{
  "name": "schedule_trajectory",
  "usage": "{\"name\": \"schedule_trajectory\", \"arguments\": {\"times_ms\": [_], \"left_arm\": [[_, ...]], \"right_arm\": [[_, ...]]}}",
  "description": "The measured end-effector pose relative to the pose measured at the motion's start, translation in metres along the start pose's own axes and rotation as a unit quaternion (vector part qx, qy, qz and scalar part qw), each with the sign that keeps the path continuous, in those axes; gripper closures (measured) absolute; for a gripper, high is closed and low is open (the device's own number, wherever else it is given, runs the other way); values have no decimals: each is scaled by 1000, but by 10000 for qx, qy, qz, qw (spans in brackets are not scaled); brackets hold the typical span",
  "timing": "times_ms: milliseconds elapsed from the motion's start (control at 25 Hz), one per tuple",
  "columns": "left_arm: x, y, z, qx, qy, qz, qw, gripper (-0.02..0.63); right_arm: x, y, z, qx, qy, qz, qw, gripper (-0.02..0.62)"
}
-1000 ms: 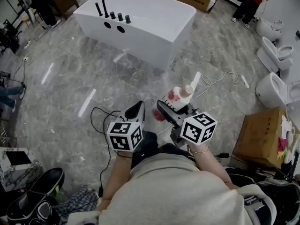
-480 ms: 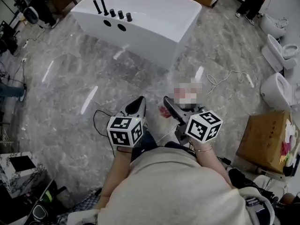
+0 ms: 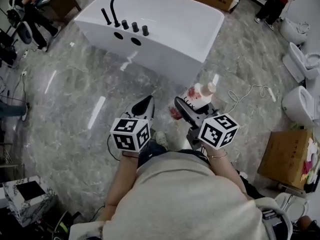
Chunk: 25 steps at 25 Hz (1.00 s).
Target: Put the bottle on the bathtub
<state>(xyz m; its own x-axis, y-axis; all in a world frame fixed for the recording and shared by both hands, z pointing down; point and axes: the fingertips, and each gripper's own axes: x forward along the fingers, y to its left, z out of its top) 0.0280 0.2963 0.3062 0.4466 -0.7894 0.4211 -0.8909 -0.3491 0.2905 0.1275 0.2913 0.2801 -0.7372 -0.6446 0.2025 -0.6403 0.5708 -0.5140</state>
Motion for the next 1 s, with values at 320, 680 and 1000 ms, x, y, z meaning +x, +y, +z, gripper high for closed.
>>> {"name": "schedule_trajectory", "arguments": {"times_ms": [320,680,1000], "left_arm": [[33,61,21,-195,38,-123,9997,597],[68,84,32,-325,105,-230,9992,597],[102,138,49,-553,111,120,9983,597]], "right_arm": [[82,8,8,-195,248,178,9993,356],[129,-19,22,-128,484,133,9987,357],[188,-50,46,-44,482,281,9984,357]]}}
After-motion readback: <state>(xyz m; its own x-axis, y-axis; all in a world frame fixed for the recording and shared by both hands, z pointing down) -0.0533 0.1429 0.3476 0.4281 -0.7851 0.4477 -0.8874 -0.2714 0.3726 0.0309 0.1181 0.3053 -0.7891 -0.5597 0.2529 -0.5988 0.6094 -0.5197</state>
